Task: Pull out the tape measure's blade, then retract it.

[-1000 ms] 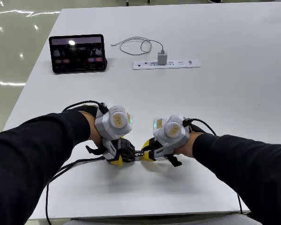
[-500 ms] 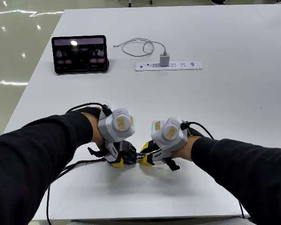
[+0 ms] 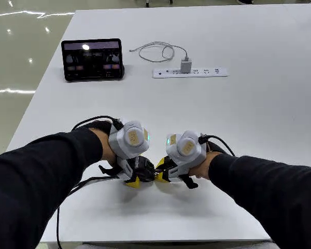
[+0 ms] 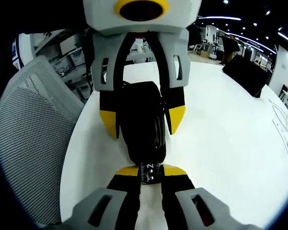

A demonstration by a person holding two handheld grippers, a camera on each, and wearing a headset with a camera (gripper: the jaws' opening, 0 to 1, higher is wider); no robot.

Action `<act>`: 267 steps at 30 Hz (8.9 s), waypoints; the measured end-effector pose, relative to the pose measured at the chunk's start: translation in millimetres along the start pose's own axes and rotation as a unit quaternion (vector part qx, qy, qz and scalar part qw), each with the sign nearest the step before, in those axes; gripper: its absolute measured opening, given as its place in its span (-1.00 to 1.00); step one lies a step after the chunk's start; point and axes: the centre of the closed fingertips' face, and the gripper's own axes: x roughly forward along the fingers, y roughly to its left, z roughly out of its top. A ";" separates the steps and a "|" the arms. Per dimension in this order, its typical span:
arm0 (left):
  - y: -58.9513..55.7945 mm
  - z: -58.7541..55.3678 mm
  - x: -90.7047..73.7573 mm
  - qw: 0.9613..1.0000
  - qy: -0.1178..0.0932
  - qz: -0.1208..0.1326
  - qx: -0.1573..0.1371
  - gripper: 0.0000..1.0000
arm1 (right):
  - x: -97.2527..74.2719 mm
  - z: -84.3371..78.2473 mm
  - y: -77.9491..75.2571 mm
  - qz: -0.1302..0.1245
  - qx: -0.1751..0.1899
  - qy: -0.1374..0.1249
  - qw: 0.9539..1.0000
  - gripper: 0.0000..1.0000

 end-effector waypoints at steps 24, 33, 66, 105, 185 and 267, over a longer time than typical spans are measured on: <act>5.1 7.2 -14.3 0.999 -0.029 0.032 -0.002 -0.33 | 1.4 -0.9 -2.9 0.005 0.019 -0.013 1.000 -0.79; 7.1 7.4 -13.1 0.999 -0.031 0.037 -0.006 -0.34 | -1.6 -2.0 -2.5 -0.003 0.014 -0.011 1.000 -0.80; 7.5 7.5 -11.6 0.999 -0.019 0.050 -0.003 -0.34 | -9.1 -12.5 -3.5 -0.007 0.001 -0.002 1.000 -0.80; 7.2 8.3 -11.3 0.999 -0.021 0.047 -0.008 -0.33 | -27.4 -31.5 -4.9 -0.008 0.009 -0.004 1.000 -0.80; 7.0 10.1 -10.8 0.998 -0.031 0.048 -0.018 -0.33 | -74.2 -80.8 -11.5 -0.025 0.023 0.015 0.999 -0.80; 7.4 11.4 -11.5 0.998 -0.029 0.052 -0.022 -0.33 | -116.6 -125.0 -17.0 -0.042 0.034 0.029 0.998 -0.79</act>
